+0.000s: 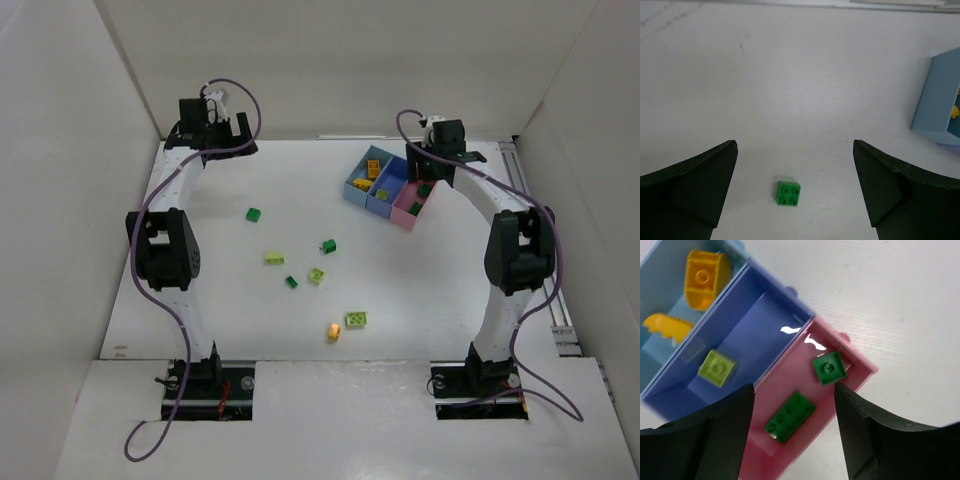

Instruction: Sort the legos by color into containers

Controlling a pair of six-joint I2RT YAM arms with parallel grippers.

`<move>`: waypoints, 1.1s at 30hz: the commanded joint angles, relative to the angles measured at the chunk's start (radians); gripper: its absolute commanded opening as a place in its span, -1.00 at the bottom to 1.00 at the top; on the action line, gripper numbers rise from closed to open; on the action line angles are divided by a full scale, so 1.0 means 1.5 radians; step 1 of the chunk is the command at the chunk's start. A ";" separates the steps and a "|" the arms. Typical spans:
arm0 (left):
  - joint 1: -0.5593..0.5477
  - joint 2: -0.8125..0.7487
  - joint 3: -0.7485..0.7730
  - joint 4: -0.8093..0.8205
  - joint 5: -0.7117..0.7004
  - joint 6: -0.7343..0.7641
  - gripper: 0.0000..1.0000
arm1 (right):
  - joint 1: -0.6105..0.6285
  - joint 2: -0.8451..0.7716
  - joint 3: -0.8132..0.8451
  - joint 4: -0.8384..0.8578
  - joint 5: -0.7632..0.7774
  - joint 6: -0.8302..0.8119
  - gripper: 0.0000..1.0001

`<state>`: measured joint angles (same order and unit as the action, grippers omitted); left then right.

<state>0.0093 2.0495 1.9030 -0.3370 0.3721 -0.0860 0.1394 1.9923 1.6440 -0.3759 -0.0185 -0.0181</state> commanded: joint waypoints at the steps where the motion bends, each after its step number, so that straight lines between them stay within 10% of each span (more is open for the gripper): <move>1: -0.023 -0.131 -0.100 0.011 -0.027 -0.011 0.99 | 0.043 -0.108 -0.035 0.049 0.007 -0.044 0.41; 14: -0.085 -0.393 -0.611 0.202 -0.232 -0.176 0.99 | 0.208 -0.285 -0.311 0.172 0.066 -0.018 0.73; 33: -0.107 -0.121 -0.426 0.133 -0.355 -0.255 0.71 | 0.372 -0.397 -0.408 0.015 0.208 0.064 0.70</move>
<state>-0.1539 1.8557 1.2194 -0.1234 -0.1188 -0.4599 0.7010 1.4342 1.0592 -0.3344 0.2363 0.0330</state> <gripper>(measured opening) 0.864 0.853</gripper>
